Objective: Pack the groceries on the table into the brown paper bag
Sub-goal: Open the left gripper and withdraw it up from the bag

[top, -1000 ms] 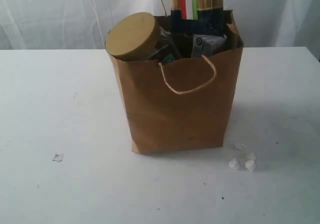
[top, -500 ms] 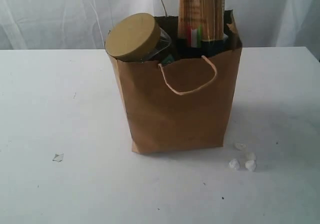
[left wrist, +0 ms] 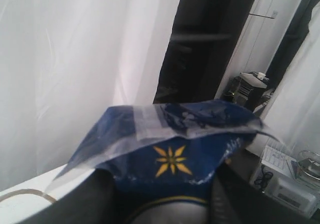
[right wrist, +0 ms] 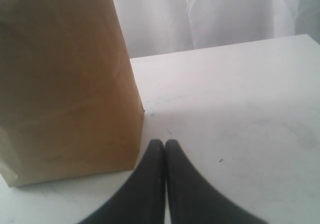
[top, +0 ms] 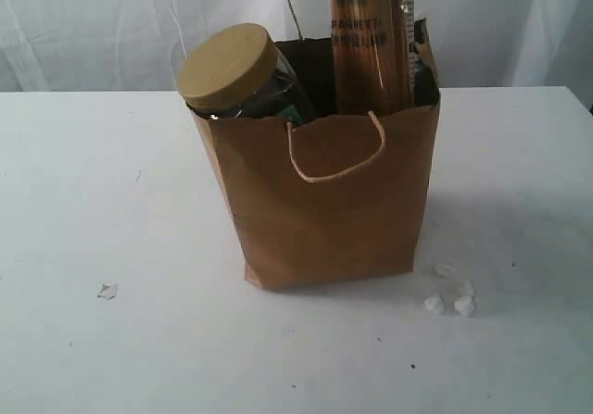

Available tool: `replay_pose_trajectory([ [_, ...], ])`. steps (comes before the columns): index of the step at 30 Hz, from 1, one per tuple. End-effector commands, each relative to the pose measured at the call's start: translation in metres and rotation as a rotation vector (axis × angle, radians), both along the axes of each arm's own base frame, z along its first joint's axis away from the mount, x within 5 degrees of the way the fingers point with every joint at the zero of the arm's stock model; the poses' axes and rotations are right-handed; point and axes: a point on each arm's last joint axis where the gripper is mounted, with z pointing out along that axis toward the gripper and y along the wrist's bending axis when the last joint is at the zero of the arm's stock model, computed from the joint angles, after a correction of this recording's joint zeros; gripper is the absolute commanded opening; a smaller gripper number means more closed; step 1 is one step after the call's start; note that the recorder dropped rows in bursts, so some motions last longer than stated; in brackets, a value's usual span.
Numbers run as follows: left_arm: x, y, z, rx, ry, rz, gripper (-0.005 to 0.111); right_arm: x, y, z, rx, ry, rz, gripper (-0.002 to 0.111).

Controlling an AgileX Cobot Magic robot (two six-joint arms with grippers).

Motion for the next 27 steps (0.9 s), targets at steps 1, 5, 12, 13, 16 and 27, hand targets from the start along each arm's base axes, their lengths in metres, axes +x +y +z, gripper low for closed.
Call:
replay_pose_trajectory([
  [1, -0.007, 0.0, -0.008, 0.02, 0.022, -0.042, 0.0, 0.0, 0.0, -0.001, -0.008, -0.007, -0.005, 0.0],
  [5, -0.008, -0.002, -0.03, 0.061, 0.075, -0.065, 0.0, 0.0, 0.0, -0.001, -0.008, -0.007, -0.005, 0.0],
  [12, -0.01, -0.002, -0.038, 0.076, 0.095, -0.079, 0.0, 0.0, 0.0, -0.001, -0.008, -0.007, -0.005, 0.0],
  [13, -0.01, -0.003, -0.035, 0.075, 0.086, -0.092, 0.0, 0.0, 0.0, -0.001, -0.008, -0.007, -0.005, 0.0],
  [16, -0.013, -0.004, -0.03, 0.076, 0.059, -0.129, 0.0, 0.0, 0.0, -0.001, -0.008, -0.007, -0.005, 0.0],
  [27, -0.019, -0.007, -0.029, 0.056, 0.098, -0.199, 0.026, 0.0, 0.0, -0.001, -0.008, -0.007, -0.005, 0.0],
])
